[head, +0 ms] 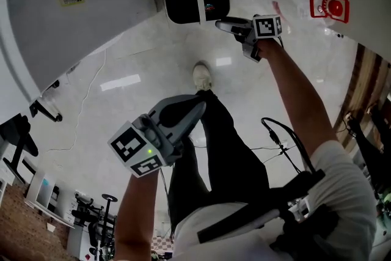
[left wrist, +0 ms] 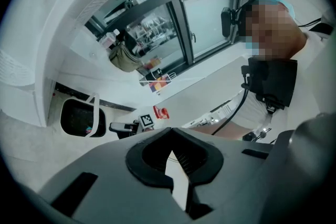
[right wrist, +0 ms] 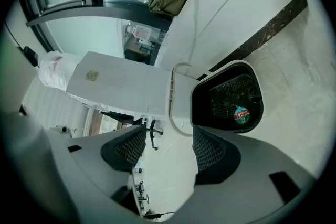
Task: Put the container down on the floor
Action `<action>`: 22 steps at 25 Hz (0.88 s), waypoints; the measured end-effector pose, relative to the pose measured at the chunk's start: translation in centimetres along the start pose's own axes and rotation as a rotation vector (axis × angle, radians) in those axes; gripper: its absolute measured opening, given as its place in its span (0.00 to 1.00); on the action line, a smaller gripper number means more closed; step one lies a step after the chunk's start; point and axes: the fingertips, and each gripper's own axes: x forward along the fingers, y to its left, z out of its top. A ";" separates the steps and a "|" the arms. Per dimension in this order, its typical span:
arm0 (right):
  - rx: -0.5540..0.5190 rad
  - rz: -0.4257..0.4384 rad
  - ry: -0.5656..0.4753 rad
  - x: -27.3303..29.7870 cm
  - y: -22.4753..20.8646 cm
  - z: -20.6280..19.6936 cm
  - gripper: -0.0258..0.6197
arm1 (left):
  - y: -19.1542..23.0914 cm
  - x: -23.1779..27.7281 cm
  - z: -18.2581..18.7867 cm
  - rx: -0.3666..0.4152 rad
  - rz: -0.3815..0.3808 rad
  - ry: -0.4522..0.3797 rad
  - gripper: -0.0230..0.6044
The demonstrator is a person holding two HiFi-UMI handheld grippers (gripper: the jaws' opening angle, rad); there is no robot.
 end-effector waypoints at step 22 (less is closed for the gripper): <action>-0.296 -0.001 -0.151 -12.8 34.4 -18.3 0.07 | -18.7 -13.4 -3.8 0.255 -0.033 0.046 0.05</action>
